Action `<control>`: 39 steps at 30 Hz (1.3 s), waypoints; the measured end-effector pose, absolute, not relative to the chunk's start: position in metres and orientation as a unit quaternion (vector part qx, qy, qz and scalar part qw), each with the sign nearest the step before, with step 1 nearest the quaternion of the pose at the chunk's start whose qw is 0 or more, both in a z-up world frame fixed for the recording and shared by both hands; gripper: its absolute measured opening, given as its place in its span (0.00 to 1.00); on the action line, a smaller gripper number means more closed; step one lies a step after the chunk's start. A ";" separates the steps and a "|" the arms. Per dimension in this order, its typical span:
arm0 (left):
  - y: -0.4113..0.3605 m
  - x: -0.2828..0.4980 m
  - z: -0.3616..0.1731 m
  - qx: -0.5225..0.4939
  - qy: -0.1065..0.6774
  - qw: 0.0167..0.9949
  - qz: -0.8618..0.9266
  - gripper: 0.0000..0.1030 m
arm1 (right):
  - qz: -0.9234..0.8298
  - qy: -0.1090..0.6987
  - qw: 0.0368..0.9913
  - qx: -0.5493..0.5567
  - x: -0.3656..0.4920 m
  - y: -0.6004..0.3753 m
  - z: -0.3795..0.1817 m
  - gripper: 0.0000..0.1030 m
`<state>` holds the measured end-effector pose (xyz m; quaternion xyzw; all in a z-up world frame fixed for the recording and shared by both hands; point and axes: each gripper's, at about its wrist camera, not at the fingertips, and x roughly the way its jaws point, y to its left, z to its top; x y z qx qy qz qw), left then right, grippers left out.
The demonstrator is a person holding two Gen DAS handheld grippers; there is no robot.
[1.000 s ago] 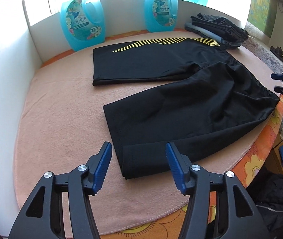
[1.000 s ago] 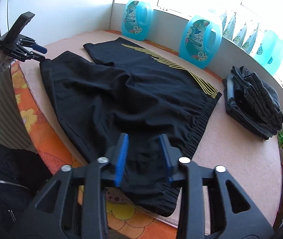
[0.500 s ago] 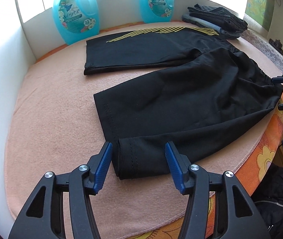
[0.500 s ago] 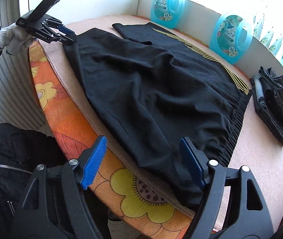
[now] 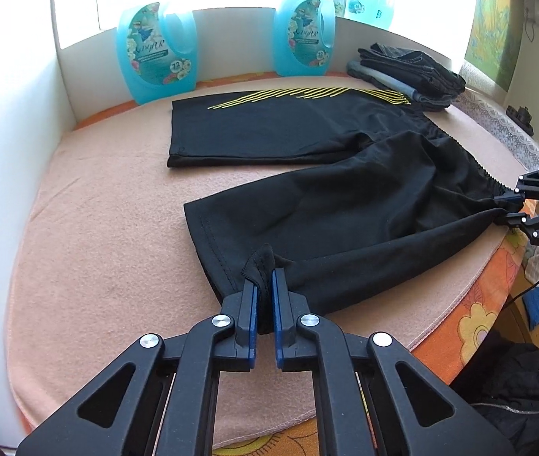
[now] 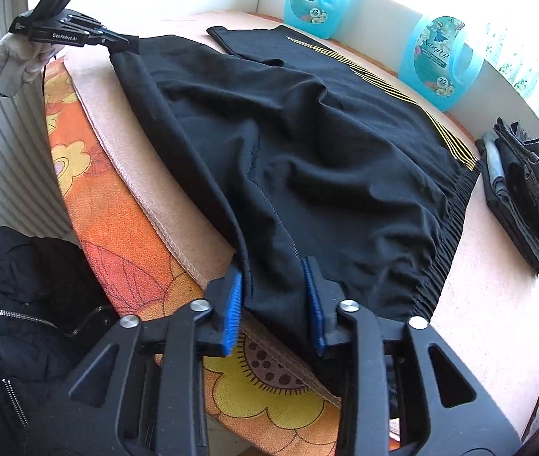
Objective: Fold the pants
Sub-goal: 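Fold the held leg over the other leg with the left gripper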
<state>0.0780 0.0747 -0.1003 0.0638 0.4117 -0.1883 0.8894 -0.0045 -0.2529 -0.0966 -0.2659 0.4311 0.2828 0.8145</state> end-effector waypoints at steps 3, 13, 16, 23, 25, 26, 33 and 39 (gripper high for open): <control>0.077 0.077 -0.094 0.057 0.403 0.894 -0.188 0.05 | 0.271 0.424 0.819 -0.275 -0.003 -0.250 -0.095 0.12; 0.083 0.091 -0.066 0.018 0.360 0.914 -0.185 0.05 | 0.194 0.368 0.859 -0.300 0.022 -0.241 -0.054 0.07; 0.080 0.102 -0.050 0.027 0.339 0.922 -0.182 0.05 | 0.174 0.344 0.870 -0.308 0.036 -0.239 -0.035 0.06; 0.077 0.140 -0.021 0.034 0.302 0.938 -0.168 0.05 | 0.146 0.300 0.883 -0.331 0.080 -0.230 0.000 0.04; 0.076 0.154 -0.016 0.036 0.294 0.942 -0.157 0.04 | 0.143 0.295 0.884 -0.332 0.098 -0.227 0.009 0.04; 0.076 0.162 -0.014 0.036 0.291 0.944 -0.150 0.03 | 0.147 0.294 0.884 -0.331 0.106 -0.226 0.013 0.03; 0.078 0.195 -0.028 0.029 0.305 0.940 -0.148 0.03 | 0.252 0.379 0.847 -0.274 0.118 -0.237 -0.009 0.15; 0.077 0.197 -0.050 0.036 0.337 0.925 -0.170 0.03 | 0.314 0.434 0.810 -0.239 0.083 -0.244 -0.048 0.52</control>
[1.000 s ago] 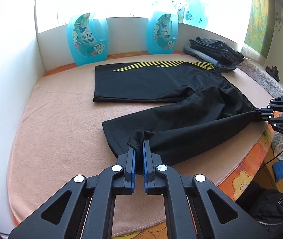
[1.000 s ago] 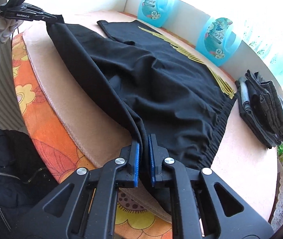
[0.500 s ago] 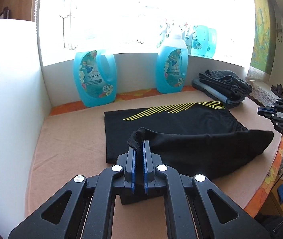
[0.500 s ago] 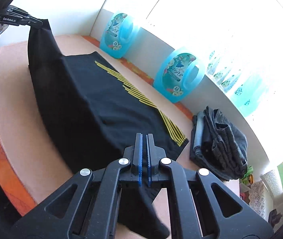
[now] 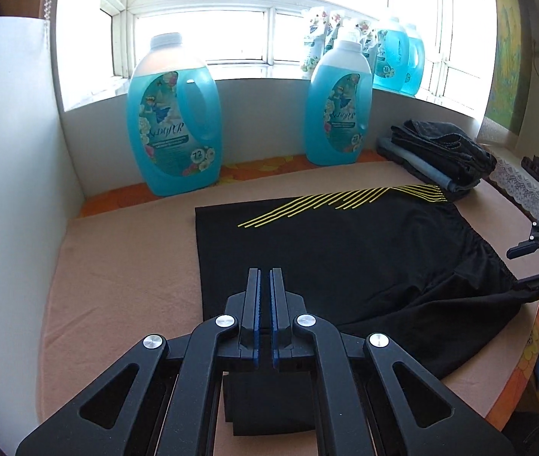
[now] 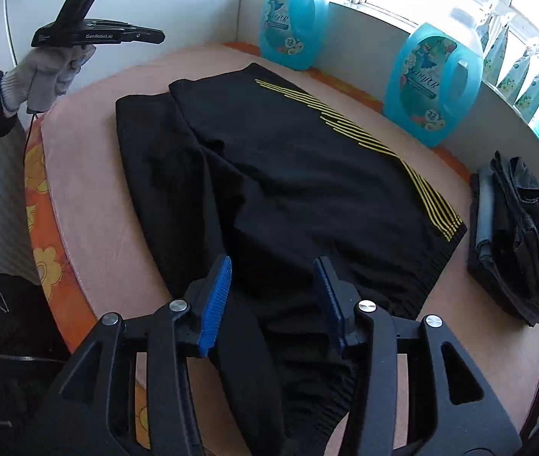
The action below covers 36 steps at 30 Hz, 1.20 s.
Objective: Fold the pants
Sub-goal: 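Fold the held leg over the other leg with the left gripper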
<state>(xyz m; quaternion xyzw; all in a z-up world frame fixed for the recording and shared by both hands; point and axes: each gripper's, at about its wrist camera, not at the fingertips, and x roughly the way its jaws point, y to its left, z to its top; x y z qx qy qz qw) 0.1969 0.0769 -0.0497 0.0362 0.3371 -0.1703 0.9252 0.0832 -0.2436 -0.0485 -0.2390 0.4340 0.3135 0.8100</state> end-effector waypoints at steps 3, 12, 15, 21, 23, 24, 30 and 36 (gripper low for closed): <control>0.083 0.200 -0.061 0.018 0.365 0.914 -0.176 0.03 | 0.302 0.436 0.800 -0.281 0.071 -0.238 -0.067 0.62; 0.063 0.212 -0.112 0.050 0.448 0.874 -0.182 0.37 | 0.308 0.448 0.793 -0.274 0.050 -0.247 -0.082 0.62; 0.063 0.221 -0.125 0.055 0.462 0.870 -0.166 0.38 | 0.295 0.448 0.800 -0.268 0.045 -0.258 -0.081 0.62; 0.067 0.223 -0.133 0.065 0.456 0.877 -0.138 0.51 | 0.270 0.459 0.811 -0.243 0.042 -0.282 -0.083 0.62; 0.069 0.225 -0.135 0.053 0.456 0.877 -0.143 0.51 | 0.264 0.463 0.813 -0.236 0.043 -0.286 -0.085 0.62; 0.069 0.226 -0.135 0.052 0.454 0.878 -0.143 0.51 | 0.262 0.464 0.814 -0.232 0.043 -0.288 -0.086 0.62; 0.059 0.223 -0.136 0.049 0.431 0.886 -0.166 0.14 | 0.255 0.466 0.817 -0.223 0.042 -0.291 -0.092 0.61; 0.046 0.203 -0.125 0.065 0.401 0.897 -0.174 0.03 | 0.239 0.465 0.821 -0.229 0.041 -0.287 -0.091 0.17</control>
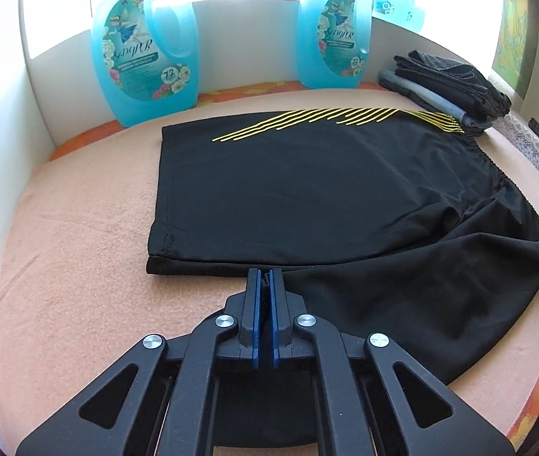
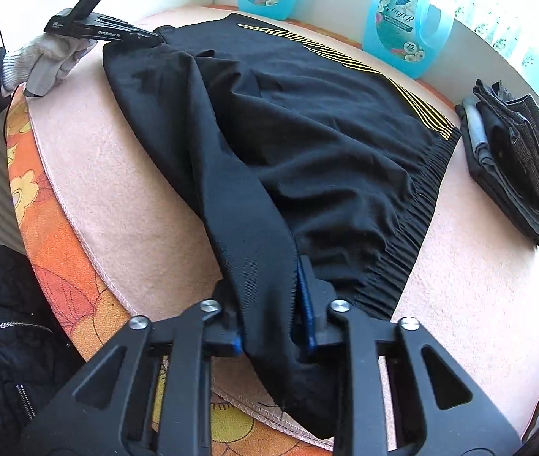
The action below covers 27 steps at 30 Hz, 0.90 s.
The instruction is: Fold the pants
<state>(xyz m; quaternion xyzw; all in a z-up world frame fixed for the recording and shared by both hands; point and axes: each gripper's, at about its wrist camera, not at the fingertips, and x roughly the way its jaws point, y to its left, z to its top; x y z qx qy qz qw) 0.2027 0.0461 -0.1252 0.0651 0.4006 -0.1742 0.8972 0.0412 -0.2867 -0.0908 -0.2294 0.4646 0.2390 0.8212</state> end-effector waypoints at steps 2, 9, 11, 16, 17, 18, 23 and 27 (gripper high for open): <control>0.052 0.196 -0.119 0.052 0.392 0.903 -0.170 0.03 | 0.232 0.456 0.825 -0.240 0.039 -0.283 -0.089 0.13; 0.069 0.172 -0.091 0.017 0.358 0.919 -0.166 0.03 | 0.195 0.417 0.852 -0.251 0.045 -0.273 -0.066 0.07; 0.069 0.169 -0.084 0.014 0.348 0.923 -0.165 0.03 | 0.185 0.407 0.857 -0.257 0.048 -0.269 -0.060 0.06; 0.072 0.170 -0.064 -0.003 0.322 0.933 -0.162 0.03 | 0.168 0.373 0.871 -0.271 0.061 -0.258 -0.036 0.05; 0.073 0.171 -0.059 -0.005 0.315 0.935 -0.161 0.03 | 0.164 0.366 0.873 -0.276 0.064 -0.256 -0.030 0.05; 0.075 0.173 -0.055 -0.008 0.309 0.937 -0.160 0.03 | 0.163 0.360 0.875 -0.278 0.067 -0.254 -0.025 0.05; 0.081 0.192 -0.040 -0.027 0.283 0.947 -0.150 0.03 | 0.150 0.336 0.883 -0.291 0.098 -0.244 -0.006 0.05; 0.078 0.221 -0.037 -0.031 0.277 0.950 -0.144 0.03 | 0.144 0.329 0.882 -0.305 0.132 -0.236 -0.003 0.05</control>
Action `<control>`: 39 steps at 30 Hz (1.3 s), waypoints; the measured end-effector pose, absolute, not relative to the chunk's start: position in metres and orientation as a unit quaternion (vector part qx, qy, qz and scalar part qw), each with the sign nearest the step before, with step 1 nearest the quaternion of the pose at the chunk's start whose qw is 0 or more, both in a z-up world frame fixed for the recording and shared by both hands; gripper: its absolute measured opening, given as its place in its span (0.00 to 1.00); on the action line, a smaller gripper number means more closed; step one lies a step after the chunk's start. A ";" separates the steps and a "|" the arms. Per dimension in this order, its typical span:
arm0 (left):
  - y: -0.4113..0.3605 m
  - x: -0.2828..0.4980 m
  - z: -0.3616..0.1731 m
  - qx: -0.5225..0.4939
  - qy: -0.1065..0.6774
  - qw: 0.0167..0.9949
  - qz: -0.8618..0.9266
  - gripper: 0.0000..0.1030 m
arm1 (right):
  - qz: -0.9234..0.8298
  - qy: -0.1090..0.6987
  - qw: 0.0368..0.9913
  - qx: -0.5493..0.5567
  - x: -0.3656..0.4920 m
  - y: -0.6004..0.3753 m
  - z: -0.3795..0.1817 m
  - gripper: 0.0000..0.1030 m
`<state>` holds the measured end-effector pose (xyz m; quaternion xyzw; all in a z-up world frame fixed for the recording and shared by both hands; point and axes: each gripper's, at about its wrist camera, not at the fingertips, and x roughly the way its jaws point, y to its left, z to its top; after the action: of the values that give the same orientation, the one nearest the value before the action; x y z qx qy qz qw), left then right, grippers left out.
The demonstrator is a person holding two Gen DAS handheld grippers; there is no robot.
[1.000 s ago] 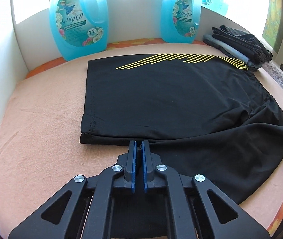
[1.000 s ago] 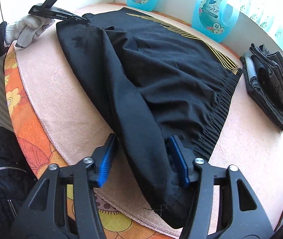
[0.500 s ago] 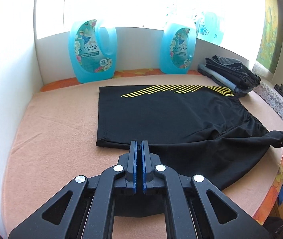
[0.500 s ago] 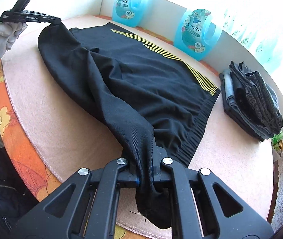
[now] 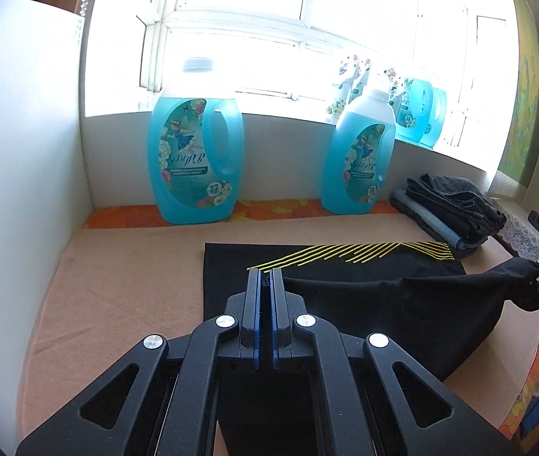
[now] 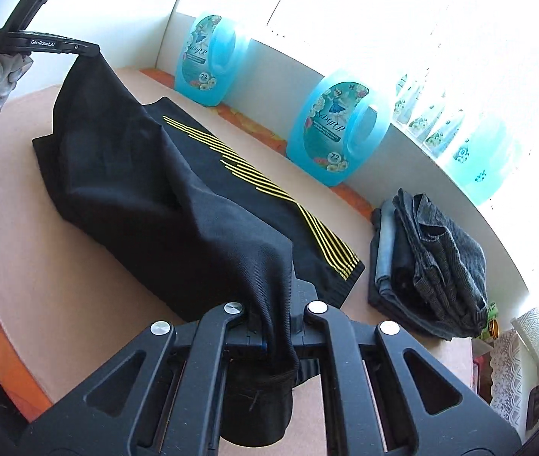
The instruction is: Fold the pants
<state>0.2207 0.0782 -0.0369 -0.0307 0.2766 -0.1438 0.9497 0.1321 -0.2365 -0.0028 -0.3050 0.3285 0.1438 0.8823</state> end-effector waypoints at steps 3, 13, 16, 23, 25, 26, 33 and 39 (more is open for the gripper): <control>0.074 0.243 -0.037 -0.023 0.276 0.951 -0.137 0.03 | 0.141 0.327 0.879 -0.318 0.162 -0.232 -0.003 0.05; 0.072 0.327 -0.057 -0.018 0.301 0.948 -0.104 0.03 | 0.153 0.383 0.853 -0.319 0.275 -0.237 -0.043 0.05; 0.066 0.349 -0.072 -0.003 0.318 0.943 -0.099 0.03 | 0.172 0.411 0.841 -0.307 0.300 -0.238 -0.064 0.05; 0.054 0.377 -0.100 0.014 0.346 0.933 -0.096 0.03 | 0.209 0.471 0.831 -0.211 0.340 -0.264 -0.087 0.25; 0.053 0.379 -0.103 0.019 0.349 0.932 -0.095 0.03 | 0.204 0.467 0.842 -0.177 0.339 -0.282 -0.082 0.69; 0.054 0.380 -0.104 0.020 0.351 0.931 -0.095 0.03 | 0.206 0.462 0.847 -0.163 0.335 -0.291 -0.078 0.70; 0.054 0.380 -0.108 0.030 0.357 0.929 -0.096 0.03 | 0.201 0.457 0.860 -0.106 0.308 -0.332 -0.067 0.70; 0.052 0.380 -0.109 0.028 0.360 0.927 -0.097 0.03 | 0.194 0.480 0.851 -0.085 0.311 -0.337 -0.083 0.70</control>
<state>0.3799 0.0518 -0.1094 0.0276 0.3601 -0.0970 0.9275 0.3110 -0.3375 -0.0835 -0.0854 0.4805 0.1943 0.8509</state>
